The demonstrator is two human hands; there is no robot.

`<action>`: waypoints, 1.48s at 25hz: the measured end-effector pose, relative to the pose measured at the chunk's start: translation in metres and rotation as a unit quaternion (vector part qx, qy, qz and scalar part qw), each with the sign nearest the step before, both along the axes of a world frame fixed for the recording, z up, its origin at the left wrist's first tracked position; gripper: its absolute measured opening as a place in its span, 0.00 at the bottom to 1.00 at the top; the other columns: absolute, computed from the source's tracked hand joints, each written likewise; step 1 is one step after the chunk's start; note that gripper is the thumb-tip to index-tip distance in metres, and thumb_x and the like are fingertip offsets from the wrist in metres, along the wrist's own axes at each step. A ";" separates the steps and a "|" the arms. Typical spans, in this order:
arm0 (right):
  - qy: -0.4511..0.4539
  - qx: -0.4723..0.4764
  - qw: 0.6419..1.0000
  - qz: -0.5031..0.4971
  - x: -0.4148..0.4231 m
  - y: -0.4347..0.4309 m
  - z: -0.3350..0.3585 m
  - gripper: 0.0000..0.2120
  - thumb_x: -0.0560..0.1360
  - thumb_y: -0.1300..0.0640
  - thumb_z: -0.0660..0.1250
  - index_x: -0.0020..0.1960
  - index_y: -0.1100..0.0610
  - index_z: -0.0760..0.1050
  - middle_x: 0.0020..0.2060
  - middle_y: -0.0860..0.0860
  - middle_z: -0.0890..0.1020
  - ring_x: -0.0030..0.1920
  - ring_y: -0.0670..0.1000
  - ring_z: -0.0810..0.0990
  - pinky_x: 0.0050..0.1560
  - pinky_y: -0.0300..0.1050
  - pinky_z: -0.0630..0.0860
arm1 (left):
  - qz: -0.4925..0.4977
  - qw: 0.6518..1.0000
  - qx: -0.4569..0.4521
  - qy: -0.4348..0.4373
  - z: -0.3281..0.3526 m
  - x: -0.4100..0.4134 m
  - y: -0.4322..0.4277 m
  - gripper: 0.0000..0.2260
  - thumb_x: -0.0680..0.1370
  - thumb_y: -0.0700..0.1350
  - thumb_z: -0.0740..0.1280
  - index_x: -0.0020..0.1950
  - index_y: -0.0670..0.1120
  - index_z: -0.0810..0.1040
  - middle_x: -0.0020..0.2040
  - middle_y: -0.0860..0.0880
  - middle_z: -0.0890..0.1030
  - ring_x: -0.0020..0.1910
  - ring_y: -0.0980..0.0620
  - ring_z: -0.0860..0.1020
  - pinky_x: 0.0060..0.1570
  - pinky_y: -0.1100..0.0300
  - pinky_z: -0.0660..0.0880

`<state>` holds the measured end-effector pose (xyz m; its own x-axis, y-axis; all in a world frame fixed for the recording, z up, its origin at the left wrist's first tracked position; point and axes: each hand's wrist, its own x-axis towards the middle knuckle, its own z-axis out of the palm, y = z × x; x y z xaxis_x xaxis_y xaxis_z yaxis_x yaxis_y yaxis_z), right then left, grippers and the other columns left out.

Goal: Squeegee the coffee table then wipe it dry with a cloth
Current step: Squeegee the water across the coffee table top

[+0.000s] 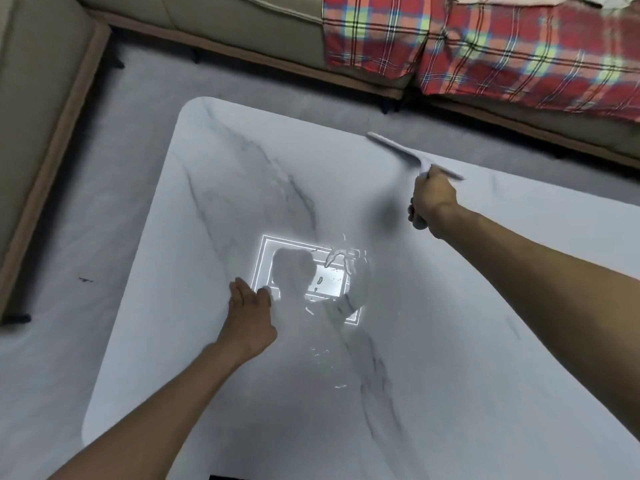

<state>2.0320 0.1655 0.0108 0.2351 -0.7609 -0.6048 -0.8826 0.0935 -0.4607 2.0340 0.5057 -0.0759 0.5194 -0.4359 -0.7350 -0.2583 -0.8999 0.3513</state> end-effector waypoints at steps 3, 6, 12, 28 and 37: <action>0.011 -0.001 0.995 0.094 -0.016 0.031 -0.014 0.14 0.81 0.56 0.47 0.61 0.50 0.66 0.43 0.57 0.75 0.33 0.59 0.74 0.20 0.39 0.68 | -0.016 0.999 0.029 -0.008 -0.002 -0.002 -0.005 0.23 0.74 0.37 0.58 0.69 0.38 0.60 0.73 0.24 0.43 0.75 0.28 0.40 0.76 0.44 0.46; 0.035 -0.023 0.959 0.279 -0.073 0.077 -0.005 0.20 0.81 0.55 0.48 0.73 0.52 0.57 0.45 0.59 0.78 0.41 0.63 0.78 0.36 0.53 0.77 | -0.011 0.999 0.044 -0.010 -0.009 -0.005 -0.004 0.24 0.73 0.40 0.56 0.68 0.37 0.60 0.71 0.22 0.49 0.74 0.25 0.42 0.76 0.43 0.45; 0.048 -0.009 0.940 0.337 -0.105 0.081 0.035 0.16 0.83 0.51 0.47 0.67 0.51 0.64 0.40 0.57 0.80 0.39 0.63 0.79 0.37 0.54 0.78 | 0.010 0.998 0.060 0.008 0.002 -0.004 -0.010 0.25 0.72 0.41 0.52 0.69 0.36 0.58 0.72 0.22 0.47 0.73 0.25 0.40 0.76 0.43 0.45; 0.041 -0.070 0.835 0.544 -0.127 0.112 -0.013 0.23 0.82 0.49 0.51 0.75 0.35 0.52 0.39 0.55 0.80 0.39 0.61 0.77 0.43 0.53 0.77 | 0.096 0.986 -0.098 -0.095 0.005 -0.052 0.026 0.15 0.68 0.34 0.64 0.52 0.45 0.66 0.56 0.46 0.64 0.57 0.43 0.69 0.53 0.58 0.65; 0.060 -0.067 0.884 0.458 -0.185 0.019 0.041 0.21 0.81 0.40 0.50 0.73 0.39 0.63 0.41 0.50 0.82 0.44 0.58 0.79 0.47 0.49 0.76 | 0.111 0.993 -0.040 -0.012 0.005 -0.081 -0.005 0.15 0.73 0.36 0.60 0.59 0.41 0.65 0.77 0.31 0.45 0.78 0.37 0.42 0.74 0.50 0.52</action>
<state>1.8472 0.1846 0.0520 0.7304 -0.3501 -0.5865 -0.6026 -0.7344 -0.3122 1.9529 0.5010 -0.0709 0.6256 -0.3656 -0.6892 -0.0662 -0.9051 0.4200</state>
